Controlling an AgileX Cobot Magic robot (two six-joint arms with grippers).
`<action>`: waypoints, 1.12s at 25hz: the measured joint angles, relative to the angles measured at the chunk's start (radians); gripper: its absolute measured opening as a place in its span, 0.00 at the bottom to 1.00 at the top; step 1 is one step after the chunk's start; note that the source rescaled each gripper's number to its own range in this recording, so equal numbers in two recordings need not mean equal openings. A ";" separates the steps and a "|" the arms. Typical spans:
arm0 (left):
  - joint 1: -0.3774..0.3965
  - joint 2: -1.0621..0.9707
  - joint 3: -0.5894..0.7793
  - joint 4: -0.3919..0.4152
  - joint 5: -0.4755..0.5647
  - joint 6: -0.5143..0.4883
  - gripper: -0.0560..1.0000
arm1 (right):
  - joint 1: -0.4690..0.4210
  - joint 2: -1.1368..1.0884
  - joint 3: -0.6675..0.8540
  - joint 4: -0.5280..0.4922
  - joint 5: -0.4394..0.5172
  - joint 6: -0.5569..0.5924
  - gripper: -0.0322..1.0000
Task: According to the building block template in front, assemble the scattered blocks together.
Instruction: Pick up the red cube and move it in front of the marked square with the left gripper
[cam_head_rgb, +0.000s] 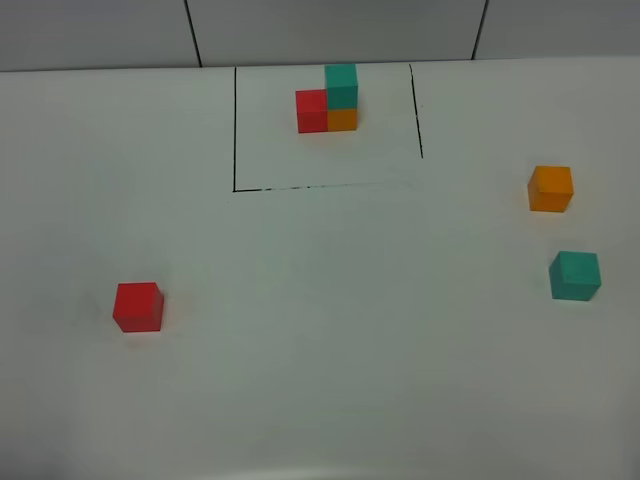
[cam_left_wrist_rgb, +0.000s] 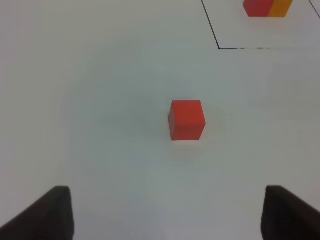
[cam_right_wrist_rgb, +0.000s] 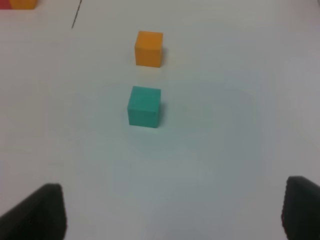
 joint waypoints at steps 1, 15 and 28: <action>0.000 0.000 0.000 0.000 0.000 0.000 0.68 | 0.000 0.000 0.000 0.000 0.000 0.000 0.76; 0.000 0.000 0.000 0.000 0.000 0.000 0.68 | 0.000 0.000 0.000 0.000 0.000 0.000 0.76; 0.000 0.000 0.000 0.001 0.000 0.000 0.68 | 0.000 0.000 0.000 0.000 0.000 0.000 0.76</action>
